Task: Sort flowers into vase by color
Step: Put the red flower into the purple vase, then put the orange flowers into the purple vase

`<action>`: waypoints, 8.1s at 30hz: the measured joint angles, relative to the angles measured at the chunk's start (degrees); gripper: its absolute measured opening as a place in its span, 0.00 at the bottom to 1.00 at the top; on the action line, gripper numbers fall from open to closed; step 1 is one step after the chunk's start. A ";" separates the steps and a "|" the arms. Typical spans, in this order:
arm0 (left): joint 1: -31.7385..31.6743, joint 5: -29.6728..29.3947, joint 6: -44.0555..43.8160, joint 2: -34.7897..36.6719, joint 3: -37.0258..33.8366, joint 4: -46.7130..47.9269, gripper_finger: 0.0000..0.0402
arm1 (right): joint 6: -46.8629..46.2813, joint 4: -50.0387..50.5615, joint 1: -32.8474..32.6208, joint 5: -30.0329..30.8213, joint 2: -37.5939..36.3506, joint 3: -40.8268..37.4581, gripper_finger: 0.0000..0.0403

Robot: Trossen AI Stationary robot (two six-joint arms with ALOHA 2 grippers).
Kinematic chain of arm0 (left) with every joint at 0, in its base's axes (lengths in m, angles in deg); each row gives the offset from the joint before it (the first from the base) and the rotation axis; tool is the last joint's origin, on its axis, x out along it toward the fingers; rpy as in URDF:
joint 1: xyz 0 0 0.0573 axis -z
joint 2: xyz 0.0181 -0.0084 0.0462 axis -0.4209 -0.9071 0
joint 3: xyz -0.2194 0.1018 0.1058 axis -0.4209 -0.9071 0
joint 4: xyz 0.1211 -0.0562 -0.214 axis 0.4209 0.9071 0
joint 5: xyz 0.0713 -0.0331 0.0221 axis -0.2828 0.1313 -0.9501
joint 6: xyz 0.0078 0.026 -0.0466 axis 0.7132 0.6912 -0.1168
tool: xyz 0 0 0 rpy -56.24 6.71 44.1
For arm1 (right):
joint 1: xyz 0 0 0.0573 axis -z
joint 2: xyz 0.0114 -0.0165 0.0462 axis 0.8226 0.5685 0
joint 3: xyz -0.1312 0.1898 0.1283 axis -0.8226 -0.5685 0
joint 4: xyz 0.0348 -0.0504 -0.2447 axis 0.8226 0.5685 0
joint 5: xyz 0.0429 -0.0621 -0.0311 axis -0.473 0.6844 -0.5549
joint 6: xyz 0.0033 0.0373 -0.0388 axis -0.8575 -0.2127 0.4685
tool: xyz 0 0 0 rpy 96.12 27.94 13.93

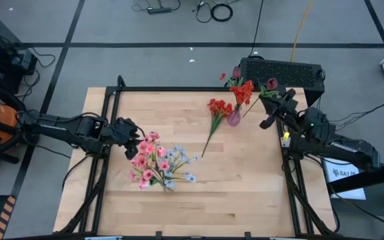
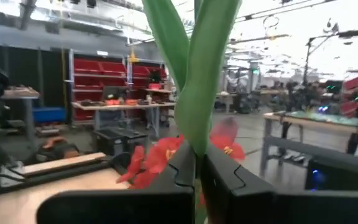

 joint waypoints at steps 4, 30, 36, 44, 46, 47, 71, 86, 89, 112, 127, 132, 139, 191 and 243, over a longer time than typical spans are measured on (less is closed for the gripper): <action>0.00 -0.19 0.00 -0.02 0.01 0.00 0.37 | 3.13 -4.09 0.80 -0.02 0.76 0.01 0.00; 0.00 -0.21 -0.11 0.00 0.00 -0.01 0.37 | 11.19 -15.85 0.82 -1.20 11.50 0.00 0.00; 0.00 -0.21 -0.11 -0.01 0.00 -0.01 0.37 | 8.02 -11.76 0.82 -1.22 14.57 0.00 0.00; 0.00 -0.19 -0.13 -0.02 0.00 -0.02 0.37 | 7.81 -11.65 0.82 -1.41 21.28 0.00 0.00; 0.00 -0.19 -0.13 0.00 0.00 -0.02 0.37 | 7.81 -11.65 0.82 -1.40 23.03 0.00 0.00; 0.00 -0.19 -0.13 0.00 0.00 -0.02 0.37 | 7.81 -11.65 0.82 -1.40 23.88 0.00 0.00; 0.02 -0.19 -0.11 0.00 0.00 -0.02 0.37 | 6.29 -8.09 0.81 -0.16 32.11 0.00 0.00; 0.02 -0.17 -0.11 -0.02 0.00 -0.02 0.37 | 3.30 -6.91 0.80 1.50 31.31 0.90 0.10; 0.00 0.41 -0.11 0.00 0.00 -0.02 0.37 | 2.61 -2.35 0.80 2.01 31.07 2.78 0.17; 0.02 0.53 -0.04 -0.02 0.00 0.01 0.37 | -13.89 50.67 0.80 1.93 30.99 31.62 0.41; 0.02 0.53 -0.02 -0.02 0.00 0.02 0.37 | -51.01 72.54 0.41 -12.91 31.40 40.95 0.37; 0.02 0.53 -0.02 -0.02 0.00 0.03 0.37 | -61.96 72.59 -4.28 -15.02 33.44 39.15 0.33; 0.00 2.09 -0.02 -0.02 0.00 0.07 0.37 | -74.96 71.16 -14.73 -11.35 40.81 38.82 0.28; 1.52 1.10 15.02 6.84 -5.06 -5.95 0.37 | -87.82 55.26 -11.26 -4.57 90.72 56.72 0.45; 1.53 -0.53 11.34 10.82 -7.28 -6.19 0.37 | -31.27 71.41 -26.71 -25.42 94.27 56.15 0.02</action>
